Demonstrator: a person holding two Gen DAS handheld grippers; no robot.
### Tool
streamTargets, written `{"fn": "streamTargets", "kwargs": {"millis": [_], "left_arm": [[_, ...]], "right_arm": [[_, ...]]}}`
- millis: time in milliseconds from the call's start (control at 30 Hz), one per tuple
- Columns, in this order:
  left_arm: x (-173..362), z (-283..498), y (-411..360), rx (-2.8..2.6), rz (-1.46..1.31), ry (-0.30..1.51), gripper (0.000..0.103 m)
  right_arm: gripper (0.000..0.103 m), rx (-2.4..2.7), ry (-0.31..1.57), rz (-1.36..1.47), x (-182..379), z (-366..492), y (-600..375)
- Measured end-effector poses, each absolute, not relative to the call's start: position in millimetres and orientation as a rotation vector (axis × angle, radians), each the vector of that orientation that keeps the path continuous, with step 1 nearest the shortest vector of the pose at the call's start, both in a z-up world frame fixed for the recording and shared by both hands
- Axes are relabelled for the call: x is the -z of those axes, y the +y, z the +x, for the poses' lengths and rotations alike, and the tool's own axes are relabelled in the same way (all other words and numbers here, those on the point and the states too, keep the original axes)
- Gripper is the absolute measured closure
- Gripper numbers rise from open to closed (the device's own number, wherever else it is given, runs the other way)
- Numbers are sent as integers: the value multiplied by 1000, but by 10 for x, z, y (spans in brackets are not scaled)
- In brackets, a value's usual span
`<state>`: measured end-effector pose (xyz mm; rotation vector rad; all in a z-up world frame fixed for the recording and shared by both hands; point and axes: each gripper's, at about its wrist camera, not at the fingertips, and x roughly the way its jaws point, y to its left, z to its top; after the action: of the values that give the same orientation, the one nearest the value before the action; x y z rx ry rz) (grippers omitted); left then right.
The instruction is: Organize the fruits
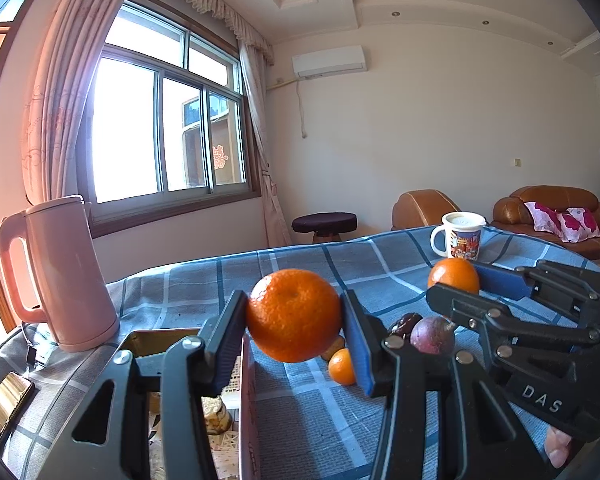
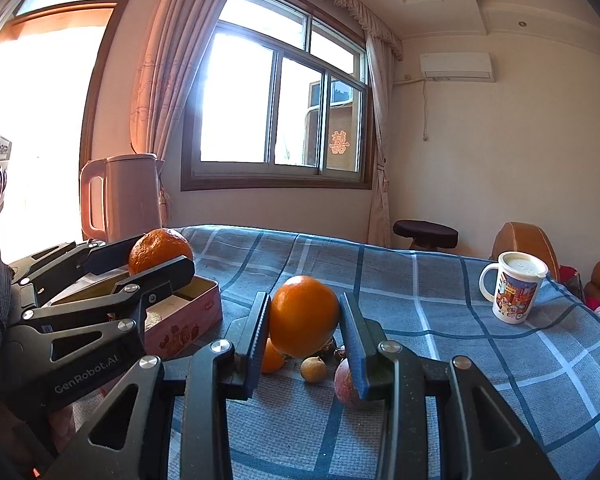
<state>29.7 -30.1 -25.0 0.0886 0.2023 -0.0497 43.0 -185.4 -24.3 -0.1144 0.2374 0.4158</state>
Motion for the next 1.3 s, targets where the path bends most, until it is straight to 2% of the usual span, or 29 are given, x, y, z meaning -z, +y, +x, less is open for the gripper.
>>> {"fn": "streamTargets", "kwargs": {"millis": [1300], "left_arm": [[330,384,389,-108,18,302,54]], "right_arm": [[66,-599,276,-229,310,529,-1029]]}}
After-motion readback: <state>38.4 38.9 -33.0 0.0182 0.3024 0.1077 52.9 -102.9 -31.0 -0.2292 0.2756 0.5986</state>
